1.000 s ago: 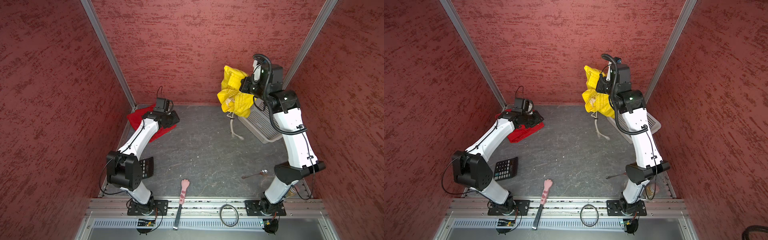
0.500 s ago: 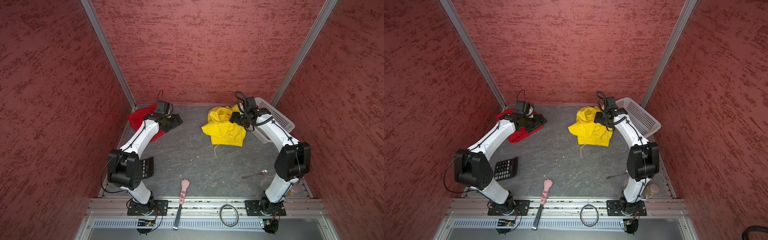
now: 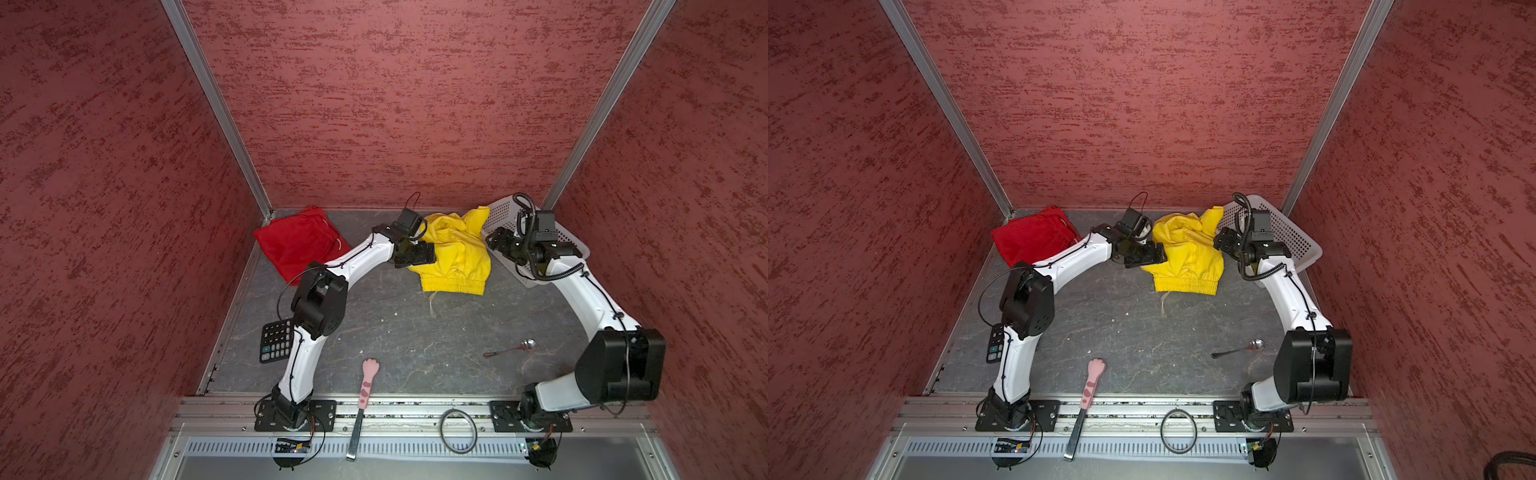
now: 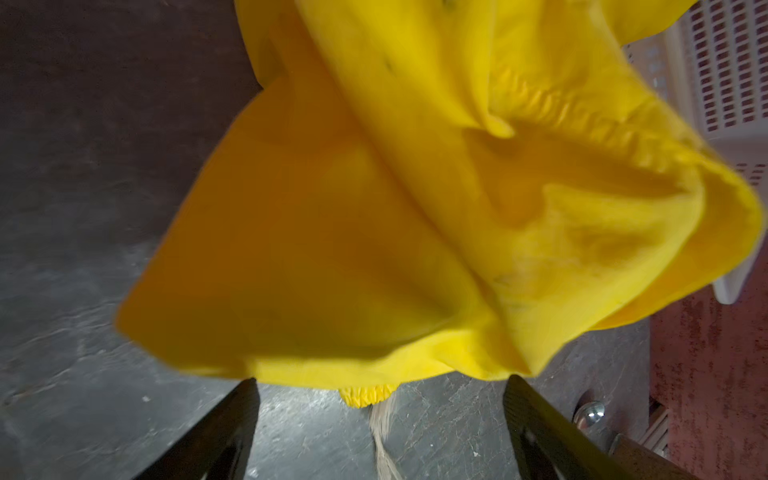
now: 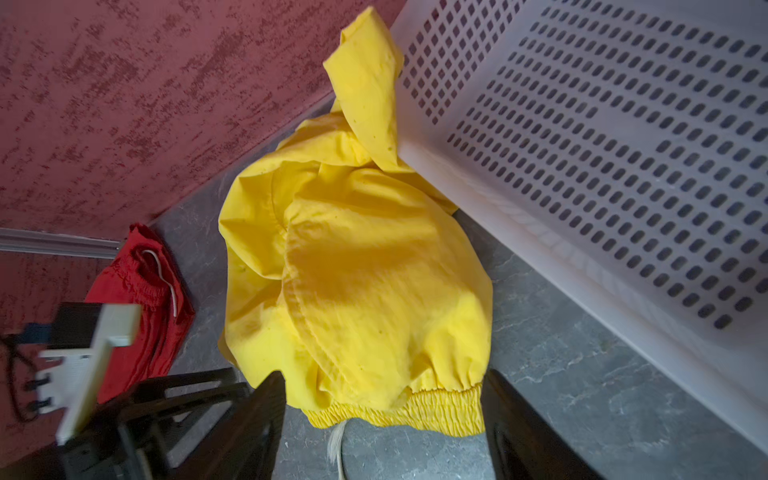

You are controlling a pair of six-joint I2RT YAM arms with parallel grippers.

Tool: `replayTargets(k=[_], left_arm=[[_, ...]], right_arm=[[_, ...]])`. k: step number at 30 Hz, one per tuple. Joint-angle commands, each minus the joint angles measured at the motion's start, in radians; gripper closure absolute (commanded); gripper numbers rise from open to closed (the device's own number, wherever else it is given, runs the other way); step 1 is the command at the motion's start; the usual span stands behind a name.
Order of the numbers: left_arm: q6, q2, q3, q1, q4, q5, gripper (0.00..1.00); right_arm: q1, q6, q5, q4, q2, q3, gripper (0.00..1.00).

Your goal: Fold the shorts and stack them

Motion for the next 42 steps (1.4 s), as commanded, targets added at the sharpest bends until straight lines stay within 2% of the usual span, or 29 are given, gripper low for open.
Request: replayTargets(k=[1,4,5,7,8,9,10,15,21,22,23,24,25,26,28,31,32,33,36,37,40,41,42], left_arm=[[-0.018,0.051,0.051,-0.012,0.013,0.005,0.07],[-0.026,0.119,0.101,-0.026,0.008,0.015,0.14],[-0.028,0.142,0.117,-0.029,0.009,0.028,0.26],[-0.031,0.174,0.147,-0.033,0.000,0.055,0.78],[-0.027,0.179,0.160,-0.033,-0.012,0.060,0.90],[-0.017,0.175,0.167,-0.032,-0.025,0.058,0.97],[0.002,0.160,0.168,-0.029,-0.042,0.045,1.00],[0.120,0.015,0.136,0.022,-0.146,-0.002,1.00],[0.166,-0.217,-0.094,0.194,-0.159,0.130,1.00],[0.179,-0.247,-0.146,0.223,-0.147,0.145,0.97],[0.202,-0.266,-0.178,0.246,-0.148,0.145,0.76],[0.223,-0.275,-0.196,0.263,-0.161,0.117,0.50],[0.245,-0.284,-0.204,0.274,-0.187,0.051,0.27],[0.257,-0.290,-0.203,0.285,-0.214,-0.023,0.16],[0.259,-0.313,-0.190,0.306,-0.263,-0.095,0.00],[0.249,-0.394,-0.219,0.311,-0.266,-0.165,0.00],[0.235,-0.427,-0.245,0.309,-0.265,-0.189,0.03],[0.222,-0.458,-0.273,0.305,-0.260,-0.195,0.09],[0.187,-0.564,-0.434,0.277,-0.199,-0.162,0.41],[0.167,-0.601,-0.495,0.262,-0.180,-0.152,0.46],[0.085,-0.704,-0.656,0.219,-0.127,-0.152,0.47],[0.056,-0.734,-0.702,0.213,-0.102,-0.140,0.46],[0.023,-0.770,-0.760,0.211,-0.053,-0.110,0.39]], right_arm=[[-0.013,-0.022,-0.031,0.020,0.000,-0.031,0.25],[-0.023,-0.023,-0.064,0.031,0.009,-0.055,0.25],[-0.027,-0.021,-0.077,0.038,0.011,-0.060,0.25],[-0.028,-0.018,-0.098,0.047,0.015,-0.069,0.25],[-0.028,-0.015,-0.107,0.051,0.016,-0.072,0.25],[-0.027,-0.014,-0.114,0.055,0.015,-0.075,0.25],[-0.027,-0.009,-0.115,0.064,0.014,-0.082,0.25],[0.097,-0.086,0.160,0.029,0.041,-0.073,0.31],[0.247,-0.112,0.246,0.059,0.164,-0.054,0.32],[0.288,-0.113,0.264,0.058,0.190,-0.043,0.32],[0.332,-0.112,0.276,0.062,0.215,-0.036,0.32],[0.371,-0.107,0.269,0.072,0.236,-0.033,0.32],[0.415,-0.087,0.248,0.090,0.262,-0.032,0.32],[0.461,-0.063,0.228,0.112,0.285,-0.033,0.32],[0.542,-0.024,0.188,0.147,0.332,-0.026,0.32],[0.605,0.022,0.094,0.190,0.378,0.008,0.33],[0.609,0.034,0.056,0.216,0.379,0.015,0.34],[0.609,0.040,0.031,0.234,0.373,0.019,0.34],[0.597,-0.010,0.063,0.211,0.343,0.075,0.34],[0.581,-0.029,0.073,0.205,0.328,0.093,0.34],[0.507,-0.042,0.057,0.212,0.301,0.127,0.35],[0.486,-0.043,0.051,0.212,0.305,0.140,0.35],[0.468,-0.048,0.047,0.207,0.319,0.157,0.35]])
